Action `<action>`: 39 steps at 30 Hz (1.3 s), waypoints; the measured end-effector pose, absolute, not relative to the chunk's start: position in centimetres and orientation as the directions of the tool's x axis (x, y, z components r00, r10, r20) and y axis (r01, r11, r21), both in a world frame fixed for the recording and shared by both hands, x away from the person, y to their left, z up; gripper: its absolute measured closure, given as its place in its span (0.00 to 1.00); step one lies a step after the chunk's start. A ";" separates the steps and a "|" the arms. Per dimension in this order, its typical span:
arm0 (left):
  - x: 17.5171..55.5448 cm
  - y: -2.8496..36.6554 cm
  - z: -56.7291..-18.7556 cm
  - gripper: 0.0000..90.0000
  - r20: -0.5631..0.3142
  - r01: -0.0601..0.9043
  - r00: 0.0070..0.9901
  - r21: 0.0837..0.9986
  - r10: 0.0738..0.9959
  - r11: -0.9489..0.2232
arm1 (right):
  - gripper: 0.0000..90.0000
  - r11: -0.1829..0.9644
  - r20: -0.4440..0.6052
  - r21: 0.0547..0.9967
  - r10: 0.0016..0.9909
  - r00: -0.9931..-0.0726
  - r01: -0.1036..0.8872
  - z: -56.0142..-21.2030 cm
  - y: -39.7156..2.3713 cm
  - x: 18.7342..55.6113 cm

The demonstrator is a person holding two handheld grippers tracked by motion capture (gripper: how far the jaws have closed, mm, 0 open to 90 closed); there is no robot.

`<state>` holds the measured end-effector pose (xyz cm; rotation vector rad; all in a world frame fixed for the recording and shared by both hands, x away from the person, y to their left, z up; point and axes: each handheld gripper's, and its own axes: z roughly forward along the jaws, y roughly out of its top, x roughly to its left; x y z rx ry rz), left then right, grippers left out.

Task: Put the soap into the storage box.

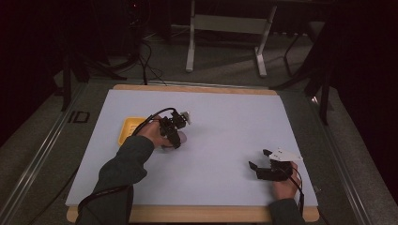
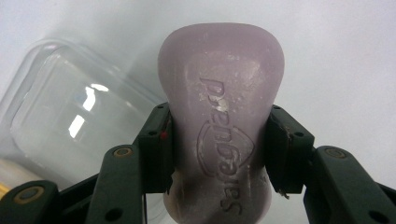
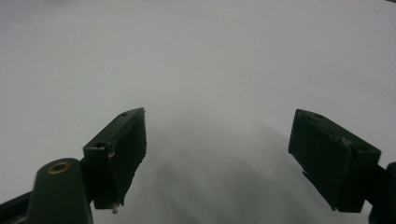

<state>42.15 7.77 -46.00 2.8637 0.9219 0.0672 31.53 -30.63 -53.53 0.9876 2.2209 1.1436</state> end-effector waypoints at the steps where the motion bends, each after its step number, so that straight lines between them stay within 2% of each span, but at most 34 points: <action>1: 42.2 7.9 -46.0 0.56 0.004 0.582 0.809 0.142 0.588 -0.801 | 0.21 0.397 -0.065 0.831 0.765 -0.641 0.389 -53.5 -30.6 31.5; 39: 43.7 12.2 -45.7 0.56 0.007 0.706 0.697 0.161 0.717 -0.689 | 0.21 0.391 -0.063 0.837 0.763 -0.643 0.383 -53.5 -30.7 31.4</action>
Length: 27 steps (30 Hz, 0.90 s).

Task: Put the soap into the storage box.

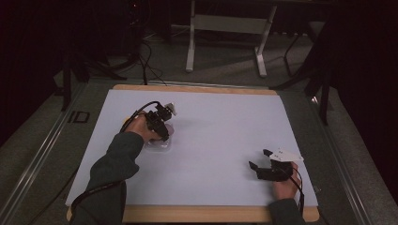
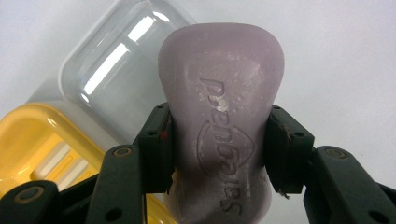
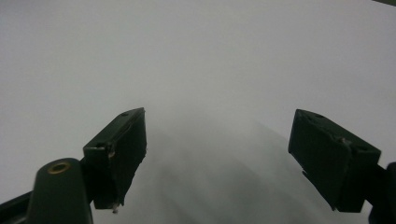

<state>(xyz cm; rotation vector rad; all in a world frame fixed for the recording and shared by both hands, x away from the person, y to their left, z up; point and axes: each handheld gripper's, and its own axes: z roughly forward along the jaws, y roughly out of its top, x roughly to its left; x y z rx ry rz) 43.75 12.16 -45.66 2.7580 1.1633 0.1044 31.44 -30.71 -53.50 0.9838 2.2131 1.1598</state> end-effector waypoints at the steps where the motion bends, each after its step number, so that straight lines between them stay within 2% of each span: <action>1: 43.8 12.3 -45.6 0.56 0.006 0.708 0.696 0.160 0.718 -0.687 | 0.21 0.391 -0.062 0.837 0.764 -0.643 0.383 -53.5 -30.7 31.4; 27: 44.7 15.1 -45.5 0.56 -0.007 0.791 0.601 0.149 0.799 -0.594 | 0.21 0.393 -0.065 0.837 0.763 -0.643 0.382 -53.5 -30.7 31.4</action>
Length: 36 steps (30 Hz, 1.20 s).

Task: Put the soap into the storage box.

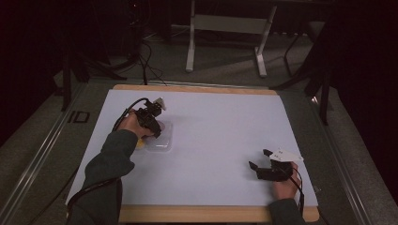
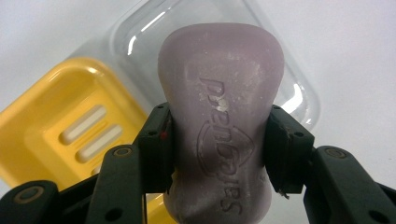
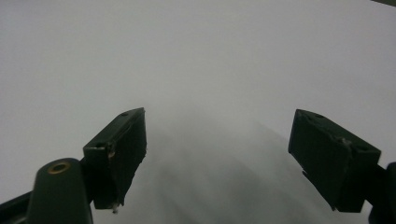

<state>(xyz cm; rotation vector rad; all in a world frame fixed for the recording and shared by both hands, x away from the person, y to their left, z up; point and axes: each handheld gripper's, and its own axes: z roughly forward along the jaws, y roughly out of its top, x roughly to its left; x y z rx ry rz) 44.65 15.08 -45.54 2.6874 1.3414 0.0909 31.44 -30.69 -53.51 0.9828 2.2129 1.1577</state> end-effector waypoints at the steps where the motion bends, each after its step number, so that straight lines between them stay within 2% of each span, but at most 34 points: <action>1: 44.7 15.2 -45.6 0.56 -0.005 0.794 0.597 0.147 0.802 -0.590 | 0.21 0.393 -0.065 0.837 0.763 -0.643 0.382 -53.5 -30.7 31.4; 36: 45.2 19.4 -45.8 0.56 0.009 0.904 0.394 0.174 0.919 -0.389 | 0.21 0.394 -0.066 0.836 0.764 -0.641 0.383 -53.5 -30.7 31.4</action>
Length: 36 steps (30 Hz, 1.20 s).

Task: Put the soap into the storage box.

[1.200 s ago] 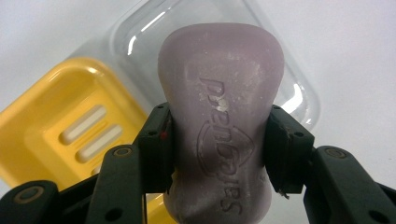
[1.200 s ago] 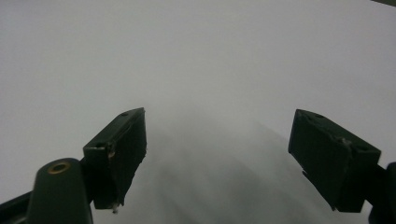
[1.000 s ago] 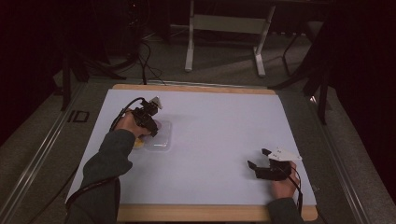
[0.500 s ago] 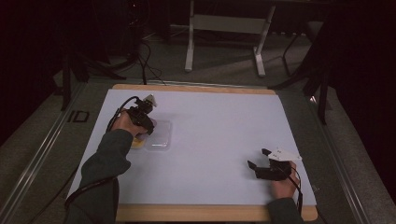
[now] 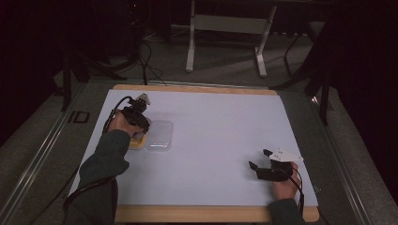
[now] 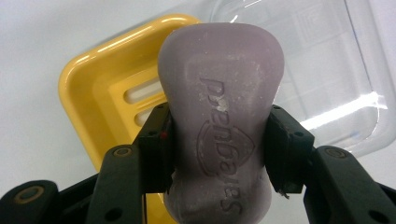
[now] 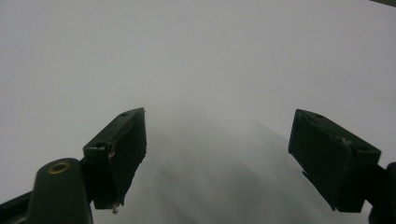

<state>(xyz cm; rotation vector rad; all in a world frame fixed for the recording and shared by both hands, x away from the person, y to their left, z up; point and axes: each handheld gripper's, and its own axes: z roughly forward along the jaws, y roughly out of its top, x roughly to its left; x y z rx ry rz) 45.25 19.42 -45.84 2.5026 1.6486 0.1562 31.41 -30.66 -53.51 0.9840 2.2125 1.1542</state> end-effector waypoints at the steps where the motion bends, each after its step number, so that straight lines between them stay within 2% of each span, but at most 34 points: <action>1: 45.3 19.6 -45.9 0.56 0.010 0.909 0.383 0.173 0.924 -0.379 | 0.21 0.394 -0.066 0.836 0.764 -0.641 0.383 -53.5 -30.7 31.4; 15: 45.4 20.7 -46.1 0.56 0.000 0.935 0.316 0.172 0.949 -0.311 | 0.21 0.393 -0.066 0.836 0.765 -0.641 0.383 -53.5 -30.7 31.4; 36: 45.6 21.0 -46.2 0.56 -0.009 0.948 0.267 0.184 0.964 -0.260 | 0.21 0.396 -0.067 0.834 0.764 -0.642 0.384 -53.5 -30.6 31.4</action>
